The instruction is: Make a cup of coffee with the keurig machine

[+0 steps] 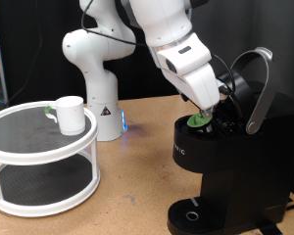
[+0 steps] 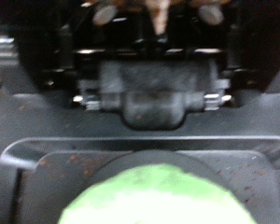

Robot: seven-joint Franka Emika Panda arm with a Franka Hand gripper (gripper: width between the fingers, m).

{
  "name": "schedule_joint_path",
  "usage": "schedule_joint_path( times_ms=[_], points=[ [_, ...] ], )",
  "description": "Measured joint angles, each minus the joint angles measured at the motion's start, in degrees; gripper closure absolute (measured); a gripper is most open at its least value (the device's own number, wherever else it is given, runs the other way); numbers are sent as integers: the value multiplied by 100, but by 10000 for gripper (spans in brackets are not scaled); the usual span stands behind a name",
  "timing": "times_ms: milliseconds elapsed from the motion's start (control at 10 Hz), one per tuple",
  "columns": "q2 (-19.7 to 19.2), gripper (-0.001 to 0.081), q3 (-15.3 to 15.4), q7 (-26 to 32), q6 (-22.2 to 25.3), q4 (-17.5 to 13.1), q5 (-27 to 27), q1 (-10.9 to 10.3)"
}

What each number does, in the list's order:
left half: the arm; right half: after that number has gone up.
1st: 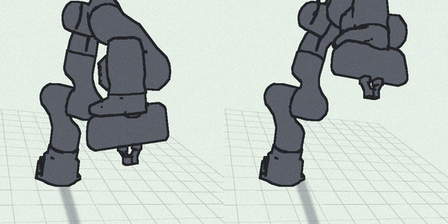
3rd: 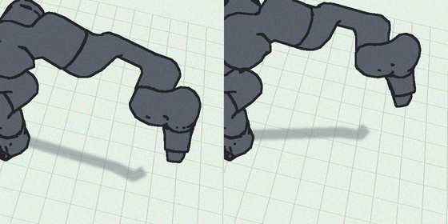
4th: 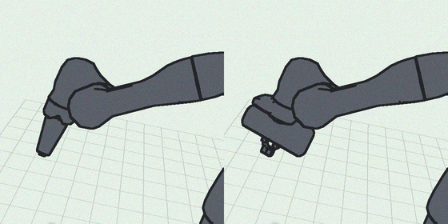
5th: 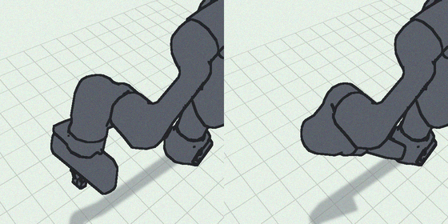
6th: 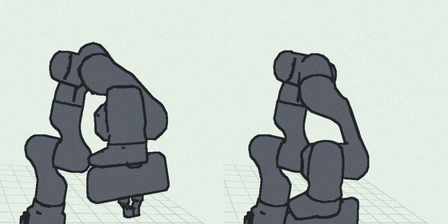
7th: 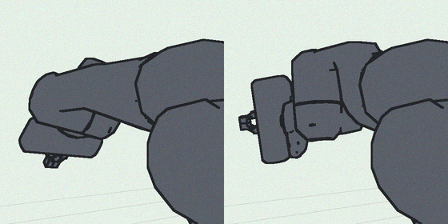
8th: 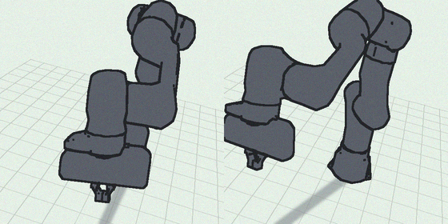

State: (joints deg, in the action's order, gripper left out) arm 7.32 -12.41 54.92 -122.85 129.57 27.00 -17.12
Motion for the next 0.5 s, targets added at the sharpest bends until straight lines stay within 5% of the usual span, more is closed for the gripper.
schedule_joint_path(
  times_ms=[500],
  points=[
    [98,3,97,-1,-97,264,-36,-21]
  ],
)
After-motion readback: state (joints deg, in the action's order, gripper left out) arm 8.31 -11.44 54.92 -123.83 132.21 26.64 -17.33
